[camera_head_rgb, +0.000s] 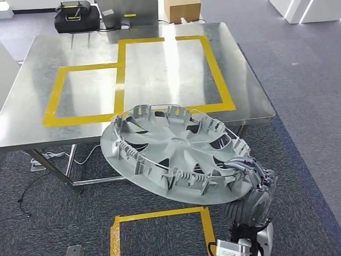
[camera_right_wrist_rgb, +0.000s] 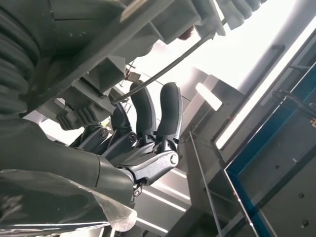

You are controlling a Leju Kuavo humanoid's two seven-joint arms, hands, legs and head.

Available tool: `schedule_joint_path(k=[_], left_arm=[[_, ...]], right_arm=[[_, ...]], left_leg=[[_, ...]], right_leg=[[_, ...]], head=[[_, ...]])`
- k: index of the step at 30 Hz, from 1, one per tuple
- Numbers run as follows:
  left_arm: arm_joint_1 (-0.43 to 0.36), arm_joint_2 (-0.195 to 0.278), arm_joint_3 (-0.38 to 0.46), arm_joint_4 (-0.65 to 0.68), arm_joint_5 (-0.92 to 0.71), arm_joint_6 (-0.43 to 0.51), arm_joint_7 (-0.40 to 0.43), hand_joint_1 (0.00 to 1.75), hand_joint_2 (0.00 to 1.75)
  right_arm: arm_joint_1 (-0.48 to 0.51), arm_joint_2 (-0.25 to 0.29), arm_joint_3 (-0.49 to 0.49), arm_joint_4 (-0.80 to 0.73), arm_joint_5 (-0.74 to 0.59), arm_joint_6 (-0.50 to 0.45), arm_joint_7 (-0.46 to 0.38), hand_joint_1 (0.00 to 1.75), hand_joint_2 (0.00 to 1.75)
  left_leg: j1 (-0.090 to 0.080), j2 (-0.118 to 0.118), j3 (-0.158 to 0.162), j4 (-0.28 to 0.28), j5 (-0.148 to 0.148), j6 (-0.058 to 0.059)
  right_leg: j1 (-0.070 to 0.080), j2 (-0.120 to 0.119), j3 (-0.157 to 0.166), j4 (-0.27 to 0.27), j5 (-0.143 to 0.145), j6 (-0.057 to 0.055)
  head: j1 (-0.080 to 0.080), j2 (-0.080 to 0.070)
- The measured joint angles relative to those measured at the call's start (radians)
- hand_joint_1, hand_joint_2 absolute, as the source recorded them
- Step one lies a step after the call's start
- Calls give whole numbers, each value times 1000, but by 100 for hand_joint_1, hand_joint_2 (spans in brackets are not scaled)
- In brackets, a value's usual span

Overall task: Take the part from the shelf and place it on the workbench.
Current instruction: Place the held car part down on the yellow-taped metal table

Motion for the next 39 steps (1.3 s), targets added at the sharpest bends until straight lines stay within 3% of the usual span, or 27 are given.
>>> schedule_joint_path(k=[4, 6, 8, 9, 10, 11, 13, 14, 16, 19, 21, 23, 24, 25, 26, 28, 30, 35, 37, 39], left_arm=[[-1, 1, 1, 0, -1, 0, 0, 0, 0], [-1, 2, 2, 0, -1, 0, 0, 0, 0], [0, 2, 2, 0, -1, 0, 0, 0, 0], [1, 2, 3, 0, -1, -1, 0, 0, 0], [1, 3, 3, 0, -1, -1, 1, 0, 0], [2, 3, 3, 0, -1, -1, 1, 0, 0], [1, 5, 3, 0, -2, -2, 2, 0, 0], [0, 6, 3, 0, -2, -3, 2, 0, 0], [-1, 6, 3, 0, -2, -3, 3, 0, 0], [1, 7, 4, 0, -2, -3, 4, 0, 0], [0, 7, 4, 0, -2, -3, 4, 0, 0], [-1, 6, 4, 0, -2, -4, 4, 0, 0], [-1, 6, 4, 0, -2, -4, 4, 0, 0], [0, 6, 4, 0, -2, -4, 4, 0, 0], [0, 6, 4, 0, -1, -4, 4, 0, 0], [0, 6, 5, 0, -2, -4, 4, 0, 0], [0, 5, 5, 0, -2, -4, 4, 0, 0], [-1, 6, 5, 0, -2, -4, 4, 0, 0], [-2, 7, 5, 0, -2, -4, 5, 0, 0], [1, 8, 5, 0, -2, -4, 5, 0, 0]], right_arm=[[2, 1, 0, 0, -1, 0, 0, 175, 175], [1, 2, 1, 0, -3, 0, 0, 175, 175], [0, 2, 1, 1, -12, 0, 0, 175, 175], [1, 3, 2, 3, -17, 0, 0, 175, 175], [1, 3, 2, 4, -22, 0, 0, 175, 175], [1, 3, 3, 6, -26, 0, 0, 175, 175], [1, 3, 3, 8, -28, 0, 0, 175, 175], [1, 3, 4, 8, -28, 0, 0, 175, 175], [0, 3, 4, 8, -30, 0, 0, 175, 175], [0, 3, 5, 8, -32, 0, 0, 175, 175], [-2, 3, 5, 8, -32, 0, 0, 175, 175], [-2, 3, 5, 9, -32, 0, 0, 175, 175], [-1, 2, 5, 11, -32, 0, 0, 175, 175], [0, 2, 4, 13, -30, 0, 0, 175, 175], [0, 2, 4, 15, -28, 0, 0, 175, 175], [0, 2, 4, 16, -22, 0, 0, 175, 175], [-1, 3, 4, 16, -18, 0, 0, 175, 175], [0, 3, 4, 16, -15, 0, 0, 175, 175], [-1, 3, 4, 16, -14, 0, 0, 175, 175], [0, 3, 5, 16, -13, 0, 0, 175, 175]], left_leg=[[1, 1, -3, 12, -13, -20], [4, 3, -37, 91, -58, -31], [8, 3, -101, 221, -112, -39], [10, 3, -124, 265, -122, -41], [12, 4, -133, 276, -112, -42], [14, 4, -121, 246, -84, -42], [15, 5, -63, 118, -14, -40], [14, 6, -36, 59, 6, -37], [10, 7, -15, 10, 8, -29], [10, 7, -11, -1, 10, -10], [13, 7, -6, -9, 12, 2], [11, 7, -5, -9, 10, 9], [9, 7, -4, -9, 8, 12], [7, 6, -2, -9, 6, 13], [6, 5, 1, -8, 3, 14], [5, 3, 11, -8, -4, 12], [2, 1, 15, -6, -11, 4], [0, 3, 10, 16, -32, -22], [4, 4, -36, 116, -78, -35], [9, 4, -107, 246, -123, -43]], right_leg=[[-3, 0, 12, -17, -4, -19], [-7, -3, 18, -21, -6, -28], [-7, -5, 20, -21, -9, -33], [-7, -5, 22, -21, -10, -34], [-7, -5, 23, -21, -11, -34], [-7, -4, 26, -21, -13, -33], [-7, -3, 33, -21, -17, -28], [-5, -3, 35, -19, -20, -23], [-2, -3, 34, -20, -21, -12], [-4, -3, 30, -19, -28, 5], [-5, -2, -4, 49, -67, 11], [-4, -1, -72, 183, -124, 14], [-4, -1, -103, 238, -137, 14], [-4, -1, -119, 259, -131, 14], [-4, -1, -116, 241, -106, 12], [-3, -1, -61, 116, -32, 4], [1, 0, -5, 9, 0, -4], [-3, 0, 22, -25, -10, -22], [-6, -4, 33, -29, -15, -31], [-7, -5, 42, -29, -23, -36]], head=[[-3, 0], [-8, 0], [-10, 0], [-11, 0], [-11, 0], [-11, 0], [-11, 0], [-11, 0], [-10, 0], [-7, 0], [-4, 0], [-1, 0], [-1, 0], [0, 0], [-1, 0], [0, 0], [-1, 0], [-8, 0], [-11, 0], [-11, 0]])
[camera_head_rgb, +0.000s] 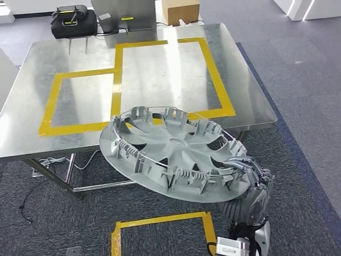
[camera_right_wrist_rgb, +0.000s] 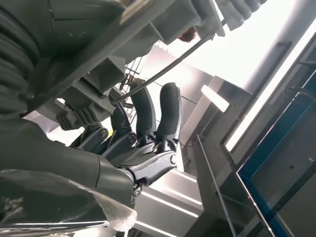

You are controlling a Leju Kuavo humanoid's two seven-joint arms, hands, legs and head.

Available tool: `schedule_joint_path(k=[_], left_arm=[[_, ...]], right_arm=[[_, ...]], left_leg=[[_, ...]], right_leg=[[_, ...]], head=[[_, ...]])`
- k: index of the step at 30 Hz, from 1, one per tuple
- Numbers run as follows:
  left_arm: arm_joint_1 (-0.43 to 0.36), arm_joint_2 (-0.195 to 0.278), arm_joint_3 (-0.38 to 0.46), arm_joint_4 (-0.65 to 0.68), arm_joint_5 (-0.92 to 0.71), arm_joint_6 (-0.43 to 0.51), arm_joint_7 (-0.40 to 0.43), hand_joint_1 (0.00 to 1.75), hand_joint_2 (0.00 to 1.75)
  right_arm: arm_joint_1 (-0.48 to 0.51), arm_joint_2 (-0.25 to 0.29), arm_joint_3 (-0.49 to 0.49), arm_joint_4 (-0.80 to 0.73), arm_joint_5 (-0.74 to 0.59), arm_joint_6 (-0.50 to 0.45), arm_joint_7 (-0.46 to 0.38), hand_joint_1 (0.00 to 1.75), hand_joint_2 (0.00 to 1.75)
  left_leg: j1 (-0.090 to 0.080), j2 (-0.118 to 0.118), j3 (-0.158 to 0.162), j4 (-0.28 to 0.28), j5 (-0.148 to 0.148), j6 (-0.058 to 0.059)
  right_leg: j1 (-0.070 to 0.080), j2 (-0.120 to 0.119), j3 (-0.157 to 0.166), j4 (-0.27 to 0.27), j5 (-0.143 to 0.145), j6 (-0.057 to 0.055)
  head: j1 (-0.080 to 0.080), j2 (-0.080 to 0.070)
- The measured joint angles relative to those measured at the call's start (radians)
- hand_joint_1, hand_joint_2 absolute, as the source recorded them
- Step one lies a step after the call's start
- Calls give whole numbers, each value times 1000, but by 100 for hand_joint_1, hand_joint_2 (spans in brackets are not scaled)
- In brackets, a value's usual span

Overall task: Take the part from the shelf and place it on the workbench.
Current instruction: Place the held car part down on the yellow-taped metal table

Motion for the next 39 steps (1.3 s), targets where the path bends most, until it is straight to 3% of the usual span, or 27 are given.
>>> schedule_joint_path(k=[1, 2, 4, 6, 11, 13, 15, 16, 17, 18, 19, 21, 22, 24, 27, 28, 30, 31, 32, 33, 35, 36, 37, 39], left_arm=[[1, 1, 0, 0, 0, 0, 0, 0, 0], [2, 1, 0, 0, 0, 0, 1, 0, 0], [2, 3, 1, 0, -1, 0, 1, 0, 0], [1, 4, 1, 0, -1, 0, 1, 0, 0], [3, 5, 3, 1, -1, -2, 4, 0, 0], [2, 5, 3, 1, -3, -2, 4, 0, 0], [1, 5, 3, 1, -6, -2, 4, 0, 0], [1, 5, 3, 1, -8, -2, 4, 0, 0], [1, 5, 3, 1, -8, -2, 4, 0, 0], [2, 5, 3, 1, -9, -1, 5, 0, 0], [2, 5, 3, 1, -9, -1, 5, 0, 0], [1, 4, 4, 1, -9, 0, 6, 0, 0], [0, 3, 4, 1, -9, 0, 6, 0, 0], [-2, 1, 4, 1, -9, -1, 7, 0, 0], [-4, 2, 4, 1, -11, 0, 8, 0, 0], [-4, 2, 4, 1, -11, 0, 8, 0, 0], [-3, 3, 4, 1, -12, 0, 8, 0, 0], [-1, 4, 4, 1, -13, -1, 8, 0, 0], [1, 4, 4, 1, -13, -2, 8, 0, 0], [2, 5, 4, 1, -13, -2, 8, 0, 0], [2, 7, 4, 1, -13, -2, 8, 0, 0], [2, 7, 4, 2, -13, -2, 8, 0, 0], [1, 7, 4, 2, -13, -2, 8, 0, 0], [1, 7, 4, 3, -13, -2, 9, 0, 0]], right_arm=[[1, 0, 0, 0, 1, 0, 0, 175, 175], [1, 0, 0, 1, 2, 0, 0, 175, 175], [2, 0, 0, 1, 6, 0, 0, 175, 175], [1, 0, 0, 1, 8, 0, 0, 175, 175], [0, 0, 1, 2, 8, 0, 0, 175, 175], [-1, 0, 1, 2, 8, 0, 0, 175, 175], [0, 0, 1, 3, 6, 0, 0, 175, 175], [1, 0, 0, 4, 6, 0, 0, 175, 175], [1, 0, 0, 5, 6, 0, 0, 175, 175], [2, 0, 0, 5, 6, 0, 0, 175, 175], [2, 0, 0, 6, 6, 0, 0, 175, 175], [1, 0, 0, 6, 7, 0, 0, 175, 175], [0, 0, 0, 6, 7, 0, 0, 175, 175], [0, 0, 0, 5, 9, 0, 0, 175, 175], [1, 0, 0, 5, 9, 0, 0, 175, 175], [0, 0, 1, 5, 9, 0, 0, 175, 175], [-1, 0, 1, 5, 9, 0, 0, 175, 175], [0, 0, 2, 6, 9, 0, 0, 175, 175], [0, 0, 2, 6, 9, 0, 0, 175, 175], [1, 0, 2, 7, 9, 0, 0, 175, 175], [1, 0, 2, 8, 9, 0, 0, 175, 175], [0, 0, 2, 8, 9, 0, 0, 175, 175], [-1, 0, 3, 9, 9, -1, 0, 175, 175], [-3, 1, 4, 9, 9, -1, 0, 175, 175]], left_leg=[[2, 0, -23, 34, 0, -2], [3, 0, -27, 27, 22, -3], [6, 2, 11, -84, 108, -1], [3, 4, 57, -196, 154, 5], [2, 4, 78, -238, 140, 35], [4, 4, 89, -244, 135, 48], [1, 4, 95, -244, 127, 56], [-1, 3, 100, -244, 122, 58], [-3, 3, 106, -243, 117, 59], [-4, 2, 114, -243, 111, 59], [-5, 0, 125, -243, 104, 58], [-7, -1, 137, -243, 90, 52], [-8, -1, 139, -242, 86, 48], [-7, -1, 137, -243, 82, 38], [-7, 1, 131, -212, 61, 20], [-6, 2, 110, -167, 43, 14], [-1, 2, 37, -37, -3, 6], [1, 2, 3, 15, -11, 4], [3, 2, -18, 35, 1, 2], [4, 2, -21, 16, 35, 3], [4, 3, 13, -95, 125, 7], [2, 4, 34, -148, 152, 10], [0, 4, 50, -185, 157, 15], [-5, 5, 61, -214, 141, 26]], right_leg=[[0, 0, 5, 0, -4, 0], [0, 1, 12, 0, -9, 1], [-1, 3, 28, 0, -20, 5], [2, 4, 38, 2, -32, 16], [4, 3, 34, 7, -50, 45], [3, 4, -11, 92, -91, 50], [4, 4, -96, 234, -134, 51], [4, 4, -131, 281, -137, 51], [4, 4, -148, 290, -119, 49], [5, 4, -145, 259, -82, 46], [6, 4, -124, 195, -34, 41], [11, 5, -72, 78, 22, 30], [14, 5, -55, 44, 26, 25], [18, 6, -42, 26, 12, 18], [9, 5, -22, 11, 5, 6], [6, 3, -12, 7, 0, 2], [5, 1, 4, 5, -12, -2], [5, 1, 12, 5, -19, -2], [5, 2, 22, 5, -27, -2], [5, 4, 34, 5, -36, 0], [5, 5, 57, 4, -55, 6], [6, 5, 65, 4, -64, 12], [7, 5, 70, 3, -70, 17], [10, 4, 75, 0, -71, 29]], head=[[0, 0], [0, 0], [0, 0], [-1, 0], [4, 0], [10, 0], [14, 0], [14, 0], [15, 0], [15, 0], [15, 0], [13, 0], [13, 0], [13, 0], [11, 0], [9, 0], [6, 0], [6, 0], [6, 0], [6, 0], [6, 0], [6, 0], [5, 0], [3, 0]])
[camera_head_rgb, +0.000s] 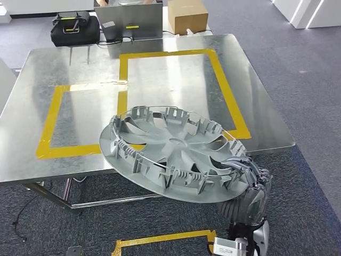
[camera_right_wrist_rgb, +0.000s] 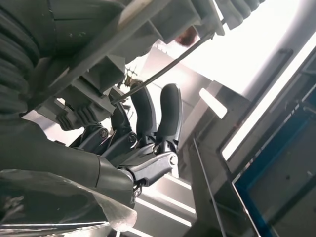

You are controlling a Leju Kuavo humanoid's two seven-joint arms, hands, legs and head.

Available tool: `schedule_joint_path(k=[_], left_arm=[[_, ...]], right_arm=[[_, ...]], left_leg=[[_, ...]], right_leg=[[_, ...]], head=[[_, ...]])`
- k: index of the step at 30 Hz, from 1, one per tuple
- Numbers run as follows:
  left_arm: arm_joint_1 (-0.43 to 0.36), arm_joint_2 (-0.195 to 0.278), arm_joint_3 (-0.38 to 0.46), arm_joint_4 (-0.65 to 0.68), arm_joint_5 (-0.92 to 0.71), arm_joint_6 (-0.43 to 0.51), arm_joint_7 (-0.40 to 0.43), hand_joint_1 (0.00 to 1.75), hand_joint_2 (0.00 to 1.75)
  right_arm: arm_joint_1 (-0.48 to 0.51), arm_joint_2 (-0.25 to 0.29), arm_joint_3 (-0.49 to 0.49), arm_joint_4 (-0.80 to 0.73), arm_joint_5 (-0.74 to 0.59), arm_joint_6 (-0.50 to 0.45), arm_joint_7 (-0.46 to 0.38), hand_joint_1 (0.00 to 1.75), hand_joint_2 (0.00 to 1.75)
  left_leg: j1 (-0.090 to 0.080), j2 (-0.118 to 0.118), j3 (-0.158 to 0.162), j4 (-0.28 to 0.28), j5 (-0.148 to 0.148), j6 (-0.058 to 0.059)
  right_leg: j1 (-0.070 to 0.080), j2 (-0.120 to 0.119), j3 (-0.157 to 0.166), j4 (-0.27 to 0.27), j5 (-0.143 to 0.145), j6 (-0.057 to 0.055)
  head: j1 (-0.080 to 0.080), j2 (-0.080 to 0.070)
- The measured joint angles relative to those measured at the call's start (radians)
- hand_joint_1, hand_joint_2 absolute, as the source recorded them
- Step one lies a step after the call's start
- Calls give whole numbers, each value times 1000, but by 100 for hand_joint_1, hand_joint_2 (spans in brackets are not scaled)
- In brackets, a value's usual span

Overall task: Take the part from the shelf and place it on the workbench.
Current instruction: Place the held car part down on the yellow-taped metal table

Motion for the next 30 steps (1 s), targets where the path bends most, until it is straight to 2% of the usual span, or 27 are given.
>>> schedule_joint_path(k=[2, 3, 4, 7, 8, 9, 10, 11, 12, 13, 14, 16, 18, 20, 22, 23, 24, 25, 26, 27, 28, 29, 30], left_arm=[[3, 0, 1, 0, 0, 0, 0, 0, 0], [3, 0, 1, 0, 0, 1, 0, 0, 0], [3, 0, 2, 0, 1, 1, 0, 0, 0], [0, 0, 7, 0, 0, 0, 0, 0, 0], [1, -1, 9, 0, 0, 0, 0, 0, 0], [1, -1, 10, 0, 0, 0, 0, 0, 0], [2, -1, 12, 0, 0, 0, 0, 0, 0], [2, -1, 12, 0, 0, 0, 0, 0, 0], [2, -1, 13, 1, 0, 0, 0, 0, 0], [0, -2, 14, 1, -1, 0, 0, 0, 0], [-1, -2, 15, 1, -1, 0, 0, 0, 0], [-2, -3, 16, 2, -3, 1, 1, 0, 0], [-3, -4, 17, 2, -5, 1, 1, 0, 0], [-5, -3, 17, 2, -8, -2, 0, 0, 0], [-5, -2, 17, 2, -14, -8, 0, 0, 0], [-5, -1, 17, 2, -17, -12, 0, 0, 0], [-5, -1, 17, 2, -20, -15, -1, 0, 0], [-5, 0, 17, 2, -23, -16, -1, 0, 0], [-5, 0, 17, 2, -23, -16, -2, 0, 0], [-6, 0, 17, 2, -24, -17, -3, 0, 0], [-7, 1, 17, 2, -24, -17, -3, 0, 0], [-7, 1, 17, 2, -24, -17, -4, 0, 0], [-7, 1, 17, 2, -26, -17, -4, 0, 0]], right_arm=[[0, 0, 1, 0, 1, 0, 0, 175, 175], [0, 0, 2, 1, 1, 0, 0, 175, 175], [-2, 0, 2, 1, 1, 0, 0, 175, 175], [-5, 0, 2, 2, 0, 0, 0, 175, 175], [-4, 0, 2, 3, 2, 0, 2, 175, 175], [-3, 0, 2, 5, 5, 0, 4, 175, 175], [-2, 0, 2, 7, 8, 0, 7, 175, 175], [-2, 0, 2, 8, 14, 0, 10, 175, 175], [-3, -1, 2, 10, 19, 0, 14, 175, 175], [-4, -1, 2, 12, 24, 0, 17, 175, 175], [-6, -1, 2, 14, 29, 0, 22, 175, 175], [-9, -3, 0, 19, 39, 0, 37, 175, 175], [-14, -5, -2, 26, 60, 0, 58, 175, 175], [-25, -9, -4, 34, 85, 0, 78, 175, 175], [-41, -17, -5, 48, 110, 1, 107, 175, 175], [-48, -25, -5, 60, 127, 1, 126, 175, 175], [-55, -34, -6, 74, 143, 1, 144, 175, 175], [-62, -44, -8, 88, 157, 1, 159, 175, 175], [-67, -54, -9, 101, 165, 1, 168, 175, 175], [-71, -62, -11, 112, 168, 1, 173, 175, 175], [-76, -68, -12, 120, 168, 1, 174, 175, 175], [-81, -74, -13, 127, 169, 1, 177, 175, 175], [-86, -80, -14, 133, 177, 1, 185, 175, 175]], left_leg=[[3, -2, 12, -15, -7, 11], [5, -2, 22, -21, -9, 17], [7, -3, 31, -26, -12, 22], [6, -3, 47, -29, -27, 32], [5, -4, 55, -29, -34, 32], [4, -4, 65, -29, -42, 32], [4, -5, 79, -29, -51, 31], [4, -6, 90, -29, -61, 30], [3, -6, 100, -28, -69, 27], [3, -6, 104, -27, -76, 23], [3, -6, 103, -27, -80, 18], [2, -5, 104, -25, -81, 6], [1, -4, 88, 16, -75, -4], [4, -2, 31, 117, -100, -14], [6, -2, -35, 221, -154, -20], [7, -2, -56, 244, -165, -22], [7, -2, -64, 238, -153, -22], [7, -2, -54, 197, -120, -20], [7, -2, -32, 132, -74, -16], [5, -2, -9, 68, -40, -13], [3, -2, 9, 16, -23, -8], [0, -2, 18, -14, -14, -4], [-3, -2, 20, -21, -17, 0]], right_leg=[[-1, 0, -2, 7, 1, 8], [-1, 0, -15, 32, -5, 11], [-1, 0, -41, 77, -18, 13], [-2, 0, -171, 260, -77, 18], [-1, 0, -202, 285, -79, 18], [-1, 0, -216, 277, -59, 17], [-1, 0, -213, 234, -17, 15], [-1, 0, -199, 169, 38, 11], [1, 0, -186, 113, 76, 7], [4, 1, -174, 69, 100, 2], [7, 1, -170, 48, 111, -4], [9, 2, -164, 39, 112, -15], [4, 0, -151, 28, 113, -24], [-1, -2, -135, 19, 108, -31], [-1, -1, -126, 18, 100, -36], [-1, 0, -121, 18, 97, -36], [-1, 1, -117, 18, 94, -36], [-1, 2, -112, 18, 91, -35], [-1, 2, -107, 18, 88, -34], [0, 2, -103, 18, 86, -32], [0, 2, -102, 18, 85, -28], [0, 2, -102, 18, 84, -23], [0, 2, -104, 17, 84, -17]], head=[[1, 0], [2, 0], [3, 0], [7, 0], [8, 0], [8, 0], [9, 0], [9, 0], [7, 0], [6, 0], [3, 0], [2, 0], [1, 0], [-1, 0], [-1, 0], [-1, 0], [-1, 0], [-1, 0], [-1, 0], [-1, 0], [-1, 0], [0, 0], [0, 0]])
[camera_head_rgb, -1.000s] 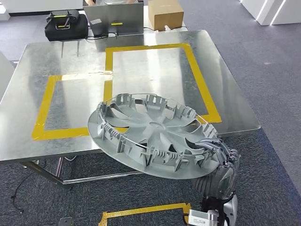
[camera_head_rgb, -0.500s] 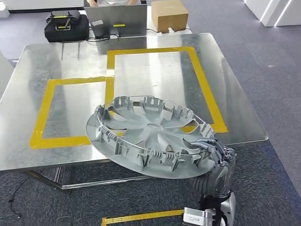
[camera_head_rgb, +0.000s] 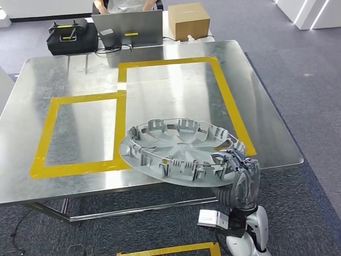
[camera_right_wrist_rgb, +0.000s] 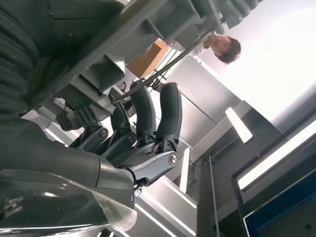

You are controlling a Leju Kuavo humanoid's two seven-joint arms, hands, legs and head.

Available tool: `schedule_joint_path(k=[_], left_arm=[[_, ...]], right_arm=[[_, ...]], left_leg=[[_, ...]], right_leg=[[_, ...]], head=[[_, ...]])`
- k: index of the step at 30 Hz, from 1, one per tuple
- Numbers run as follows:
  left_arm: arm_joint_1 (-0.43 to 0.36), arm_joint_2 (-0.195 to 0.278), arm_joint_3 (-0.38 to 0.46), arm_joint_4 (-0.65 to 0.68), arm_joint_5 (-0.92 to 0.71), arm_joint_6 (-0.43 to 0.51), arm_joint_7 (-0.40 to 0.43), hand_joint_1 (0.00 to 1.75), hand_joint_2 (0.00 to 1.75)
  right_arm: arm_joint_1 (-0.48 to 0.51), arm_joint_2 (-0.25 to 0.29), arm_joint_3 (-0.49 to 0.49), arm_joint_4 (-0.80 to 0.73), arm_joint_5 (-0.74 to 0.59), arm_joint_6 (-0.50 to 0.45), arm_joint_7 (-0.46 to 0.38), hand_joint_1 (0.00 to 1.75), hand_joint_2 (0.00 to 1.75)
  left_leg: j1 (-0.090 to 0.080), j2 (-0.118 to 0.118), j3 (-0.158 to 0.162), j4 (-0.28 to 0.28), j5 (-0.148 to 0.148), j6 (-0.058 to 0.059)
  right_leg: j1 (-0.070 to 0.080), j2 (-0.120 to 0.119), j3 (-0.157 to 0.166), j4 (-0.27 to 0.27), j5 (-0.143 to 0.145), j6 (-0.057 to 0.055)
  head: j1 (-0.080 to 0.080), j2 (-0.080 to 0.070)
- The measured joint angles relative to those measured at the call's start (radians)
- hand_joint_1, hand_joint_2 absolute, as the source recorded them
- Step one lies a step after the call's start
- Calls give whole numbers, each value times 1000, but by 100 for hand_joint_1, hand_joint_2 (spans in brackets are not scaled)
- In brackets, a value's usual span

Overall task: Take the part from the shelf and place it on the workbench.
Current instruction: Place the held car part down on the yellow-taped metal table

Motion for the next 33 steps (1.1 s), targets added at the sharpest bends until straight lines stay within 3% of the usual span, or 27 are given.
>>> schedule_joint_path(k=[2, 4, 6, 9, 10, 11, 12, 14, 15, 17, 20, 22, 24, 26, 27, 28, 30, 31, 33], left_arm=[[1, -1, 0, 0, -8, -2, -1, 0, 0], [0, -1, 0, 0, -19, -5, -1, 0, 0], [-3, -1, 0, 0, -23, -6, -1, 0, 0], [-4, -1, 0, 0, -25, -7, -1, 0, 0], [-4, -1, 0, 0, -26, -7, -1, 0, 0], [-5, -1, 0, 0, -30, -7, 0, 0, 0], [-5, -2, 0, 0, -35, -7, 2, 0, 0], [-4, -2, 0, 0, -44, -7, 4, 0, 0], [-5, -2, 0, 0, -47, -7, 5, 0, 0], [-6, -2, 0, 0, -50, -11, 5, 0, 0], [-7, -1, 0, 0, -50, -29, 5, 0, 0], [-8, 0, 0, 0, -50, -47, 5, 0, 0], [-9, 2, 0, 0, -50, -64, 5, 0, 0], [-7, 3, 0, 0, -50, -71, 5, 0, 0], [-7, 4, 0, 0, -50, -72, 5, 0, 0], [-7, 5, 1, 0, -50, -73, 5, 0, 0], [-9, 7, 1, 0, -50, -76, 5, 0, 0], [-11, 8, 1, 0, -51, -77, 5, 0, 0], [-13, 8, 1, 0, -52, -80, 8, 0, 0]], right_arm=[[-15, -19, 0, 19, 32, 0, 33, 175, 175], [-37, -49, -1, 48, 61, 0, 74, 175, 175], [-52, -69, -3, 68, 70, 0, 94, 175, 175], [-58, -75, -4, 76, 72, 0, 98, 175, 175], [-63, -80, -5, 83, 73, 0, 102, 175, 175], [-75, -99, -12, 113, 75, 1, 112, 175, 175], [-91, -123, -23, 153, 77, 2, 122, 175, 175], [-125, -174, -48, 237, 81, 5, 140, 175, 175], [-137, -188, -55, 260, 86, 8, 146, 175, 175], [-151, -204, -65, 297, 100, 19, 166, 175, 175], [-171, -233, -84, 373, 110, 41, 187, 175, 175], [-190, -252, -101, 432, 107, 49, 188, 175, 175], [-206, -267, -118, 493, 102, 53, 183, 175, 175], [-216, -280, -131, 544, 97, 54, 178, 175, 175], [-220, -284, -136, 564, 96, 56, 177, 175, 175], [-225, -288, -140, 581, 96, 60, 177, 175, 175], [-234, -295, -147, 610, 98, 72, 180, 175, 175], [-239, -299, -152, 625, 99, 79, 182, 175, 175], [-253, -312, -165, 664, 100, 95, 186, 175, 175]], left_leg=[[1, 1, 4, -8, 13, 12], [6, 2, 12, -20, 21, 21], [8, 2, 15, -25, 24, 25], [8, 2, 15, -25, 24, 25], [8, 2, 15, -25, 25, 26], [8, 2, 15, -24, 24, 27], [8, 1, 16, -24, 23, 27], [7, 0, 18, -21, 19, 26], [5, -1, 18, -19, 16, 23], [1, -1, 18, -18, 14, 14], [2, -1, 16, -13, 7, 0], [4, 0, -10, 49, -33, -10], [6, 0, -71, 186, -99, -16], [7, 0, -115, 277, -121, -18], [8, 0, -111, 266, -102, -18], [8, 0, -88, 216, -67, -15], [7, 0, -20, 72, -2, -8], [6, 0, 4, 22, 13, -4], [2, 0, 19, -12, 11, 3]], right_leg=[[-1, 0, -2, -2, -2, 14], [-1, 0, -14, 21, -23, 24], [-1, -1, -29, 53, -46, 28], [-2, -1, -39, 74, -58, 29], [-2, -1, -49, 97, -68, 30], [-3, -1, -80, 156, -85, 33], [-4, -1, -92, 175, -78, 35], [-4, -2, -73, 123, -32, 36], [-3, -1, -34, 44, 0, 33], [-1, 0, -2, -13, 8, 25], [-2, 0, 4, -20, 12, 10], [-6, -3, 8, -24, 14, 0], [-7, -5, 9, -24, 12, -4], [-6, -6, 11, -24, 11, -5], [-6, -5, 13, -23, 10, -5], [-6, -4, 16, -23, 8, -4], [-4, -2, 22, -22, 4, 2], [-3, -2, 23, -22, 2, 7], [-1, -3, 23, -23, 1, 19]], head=[[0, 0], [3, 0], [8, 0], [9, 0], [9, 0], [9, 0], [9, 0], [9, 0], [9, 0], [7, 0], [6, 0], [3, 0], [1, 0], [1, 0], [1, 0], [1, 0], [1, 0], [1, 0], [2, 0]])
